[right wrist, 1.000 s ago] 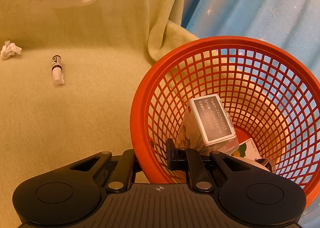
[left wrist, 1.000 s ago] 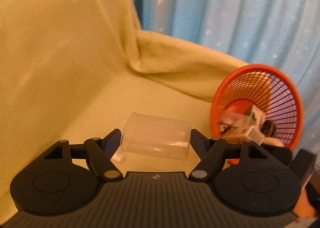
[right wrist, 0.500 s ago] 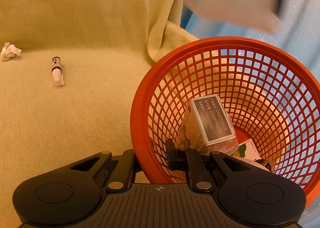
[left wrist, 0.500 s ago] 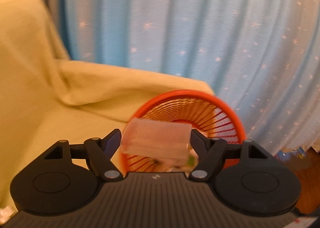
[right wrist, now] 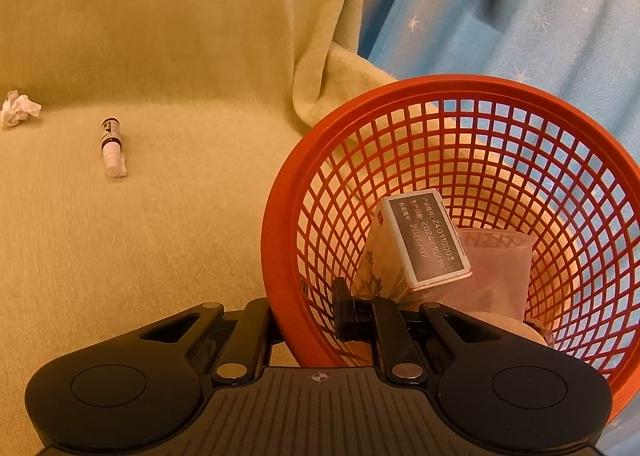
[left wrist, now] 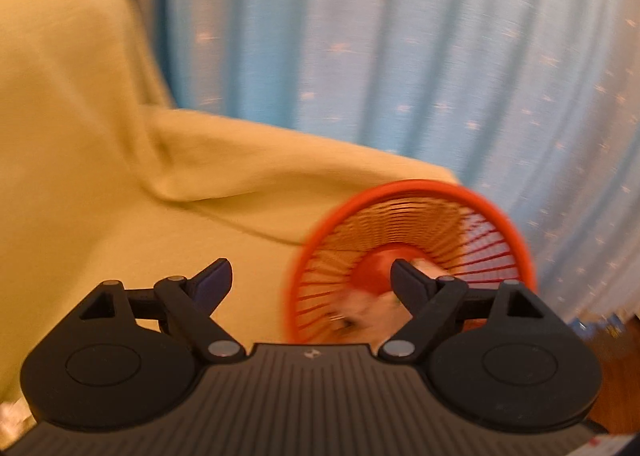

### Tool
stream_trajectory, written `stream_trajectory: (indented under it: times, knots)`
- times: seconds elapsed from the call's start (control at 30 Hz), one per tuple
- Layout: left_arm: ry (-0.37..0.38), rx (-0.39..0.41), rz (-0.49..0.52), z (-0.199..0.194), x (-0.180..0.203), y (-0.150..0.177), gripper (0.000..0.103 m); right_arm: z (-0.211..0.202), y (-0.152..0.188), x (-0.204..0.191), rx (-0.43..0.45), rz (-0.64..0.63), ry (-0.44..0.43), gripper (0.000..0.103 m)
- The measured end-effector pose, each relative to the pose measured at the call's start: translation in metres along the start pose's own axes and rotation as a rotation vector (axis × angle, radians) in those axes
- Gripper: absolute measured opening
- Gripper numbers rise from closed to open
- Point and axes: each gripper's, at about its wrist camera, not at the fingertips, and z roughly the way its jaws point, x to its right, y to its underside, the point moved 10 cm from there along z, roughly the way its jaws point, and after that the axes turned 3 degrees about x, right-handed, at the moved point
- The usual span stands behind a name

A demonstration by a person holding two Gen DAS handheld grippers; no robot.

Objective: Organize objects
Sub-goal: 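Carry the clear cup with the left tool into the basket and release, then move the left tool to the small spray bottle and grasp it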

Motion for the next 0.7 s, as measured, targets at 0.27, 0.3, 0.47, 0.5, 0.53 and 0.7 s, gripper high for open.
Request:
stream_trajectory:
  times: [0.27,0.3,0.47,0.5,0.53,0.7]
  knots:
    - [-0.231,0.034,-0.122,-0.047,-0.108,0.021,0.085,0.000,0.000,0.000,0.000,-0.002,0.000,0.009]
    - [-0.264,0.036,-0.135,-0.054,-0.122,0.025,0.085,0.000,0.000,0.000,0.000,-0.003,0.001,0.009]
    - [-0.372,0.021,-0.180,-0.076,-0.172,0.047,0.085,-0.002,0.002,0.001,-0.001,-0.005,0.001,0.009]
    - [-0.386,0.016,-0.185,-0.079,-0.178,0.052,0.085,-0.002,0.002,0.001,-0.001,-0.005,0.001,0.009]
    - [-0.392,0.011,-0.191,-0.080,-0.182,0.057,0.086,-0.002,0.002,0.001,-0.001,-0.006,0.001,0.009]
    - [-0.378,-0.034,-0.168,-0.071,-0.189,0.080,0.090,-0.003,0.003,0.001,-0.001,-0.006,0.002,0.009]
